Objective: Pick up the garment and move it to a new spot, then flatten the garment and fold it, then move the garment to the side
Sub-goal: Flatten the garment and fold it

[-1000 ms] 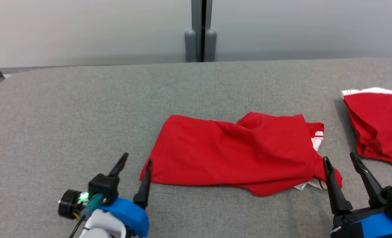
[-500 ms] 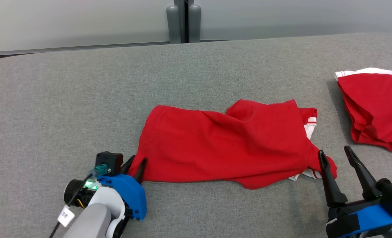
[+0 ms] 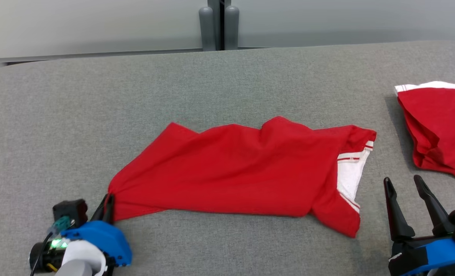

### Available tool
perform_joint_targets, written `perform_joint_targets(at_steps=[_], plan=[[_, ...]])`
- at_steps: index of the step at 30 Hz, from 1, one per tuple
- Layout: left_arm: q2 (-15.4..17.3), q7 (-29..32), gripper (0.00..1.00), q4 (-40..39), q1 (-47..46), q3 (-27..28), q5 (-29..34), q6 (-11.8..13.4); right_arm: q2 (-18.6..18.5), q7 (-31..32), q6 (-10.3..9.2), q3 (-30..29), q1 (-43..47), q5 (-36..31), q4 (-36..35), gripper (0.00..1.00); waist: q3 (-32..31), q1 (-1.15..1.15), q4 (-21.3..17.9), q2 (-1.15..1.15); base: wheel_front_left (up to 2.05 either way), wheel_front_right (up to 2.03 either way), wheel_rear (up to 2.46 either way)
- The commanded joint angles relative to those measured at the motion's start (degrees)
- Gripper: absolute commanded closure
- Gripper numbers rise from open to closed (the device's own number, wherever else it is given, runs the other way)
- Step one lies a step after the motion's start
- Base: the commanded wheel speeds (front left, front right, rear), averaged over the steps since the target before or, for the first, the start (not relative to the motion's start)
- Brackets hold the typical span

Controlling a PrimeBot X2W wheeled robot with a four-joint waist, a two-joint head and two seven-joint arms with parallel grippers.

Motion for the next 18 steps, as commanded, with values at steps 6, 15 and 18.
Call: perform_joint_targets(at_steps=[6,15,18], plan=[[1.4,-0.2,1.0,-4.9,5.9,1.4,-1.4,2.1,0.0,-0.2,0.0,-1.1,0.6,-0.6,1.2,0.0,-0.3,0.0,1.0,0.0,0.0,0.0,0.0],[1.1,-8.7,0.0,-15.4,6.0,1.1,3.4,4.8,-0.4,0.3,0.0,0.9,0.0,-1.8,-1.8,0.0,-2.5,0.0,1.2,0.0,0.0,0.0,0.0],[1.7,-9.7,0.0,-17.8,6.2,1.1,5.8,6.0,-0.6,0.8,0.0,1.4,0.6,-2.4,-2.8,0.0,-3.4,0.0,1.2,0.0,0.0,0.0,0.0]])
